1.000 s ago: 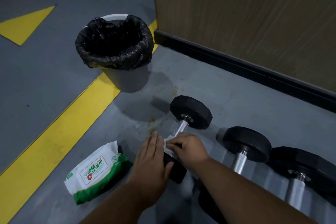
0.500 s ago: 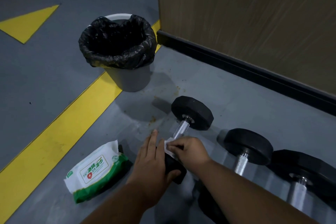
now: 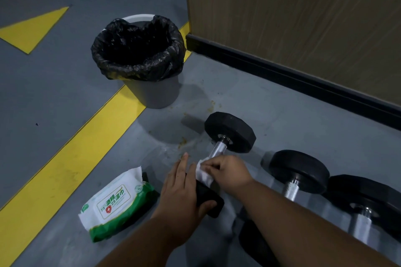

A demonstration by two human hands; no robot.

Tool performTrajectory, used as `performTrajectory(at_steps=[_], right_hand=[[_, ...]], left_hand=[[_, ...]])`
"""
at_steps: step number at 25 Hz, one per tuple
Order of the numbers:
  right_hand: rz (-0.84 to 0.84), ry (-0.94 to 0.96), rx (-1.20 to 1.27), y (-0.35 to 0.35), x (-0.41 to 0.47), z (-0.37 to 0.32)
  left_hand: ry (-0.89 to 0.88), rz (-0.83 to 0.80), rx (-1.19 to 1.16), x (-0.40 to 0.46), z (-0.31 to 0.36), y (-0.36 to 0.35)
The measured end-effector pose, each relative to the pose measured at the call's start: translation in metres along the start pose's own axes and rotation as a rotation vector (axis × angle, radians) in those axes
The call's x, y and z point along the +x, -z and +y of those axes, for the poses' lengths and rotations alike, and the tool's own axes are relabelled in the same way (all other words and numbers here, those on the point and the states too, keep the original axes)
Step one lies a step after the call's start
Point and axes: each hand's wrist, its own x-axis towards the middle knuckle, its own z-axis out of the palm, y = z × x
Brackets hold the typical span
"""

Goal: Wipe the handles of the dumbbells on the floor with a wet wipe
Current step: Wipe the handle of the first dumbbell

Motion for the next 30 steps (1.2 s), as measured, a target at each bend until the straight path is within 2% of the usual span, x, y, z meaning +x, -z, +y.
performTrajectory(at_steps=[3,5,8,10,12,15,16,17,19,21,22,24,26,27,28,30], right_hand=[[0.232,-0.107,0.039,0.017,0.022,0.005],[0.303,-0.126,0.071,0.010,0.017,0.004],[0.101,-0.043,0.104,-0.013,-0.011,-0.003],[-0.049,0.020,0.039,-0.010,-0.012,-0.002],[-0.007,0.000,-0.021,0.005,0.007,0.002],[0.280,-0.107,0.046,0.017,0.022,0.004],[0.311,-0.116,0.078,0.012,0.017,0.003],[0.274,-0.096,0.119,0.004,0.009,0.003],[0.091,-0.039,0.162,-0.013,-0.010,-0.001],[-0.057,0.029,0.082,-0.010,-0.013,0.000],[-0.054,0.058,0.000,-0.004,-0.005,0.003],[0.083,0.023,-0.043,0.009,0.013,0.010],[0.274,-0.057,0.055,0.012,0.022,0.014],[0.304,-0.076,0.101,0.008,0.020,0.012],[0.268,-0.063,0.121,0.001,0.014,0.011],[0.092,-0.015,0.129,-0.014,-0.003,0.002]], left_hand=[[0.021,-0.039,0.037,-0.002,0.001,0.005],[0.023,-0.041,0.032,-0.002,0.001,0.006],[0.003,-0.009,-0.012,-0.001,-0.003,-0.001],[0.002,-0.006,-0.022,-0.001,-0.005,-0.004],[0.005,-0.026,-0.007,0.000,-0.004,-0.001],[0.019,-0.046,0.025,-0.001,-0.002,0.003],[0.017,-0.048,0.030,-0.001,-0.002,0.003],[0.012,-0.047,0.027,-0.001,-0.001,0.004],[0.007,-0.035,0.003,0.000,-0.003,0.001],[0.000,-0.016,-0.016,-0.001,-0.005,-0.002],[-0.005,-0.009,-0.022,-0.001,-0.006,-0.003],[-0.006,-0.026,-0.012,0.000,-0.006,-0.003],[0.006,-0.037,0.008,-0.001,-0.004,-0.002],[0.008,-0.036,0.011,-0.001,-0.004,0.000],[0.006,-0.039,0.007,-0.001,-0.003,0.001],[0.001,-0.050,-0.002,0.000,-0.006,0.001]])
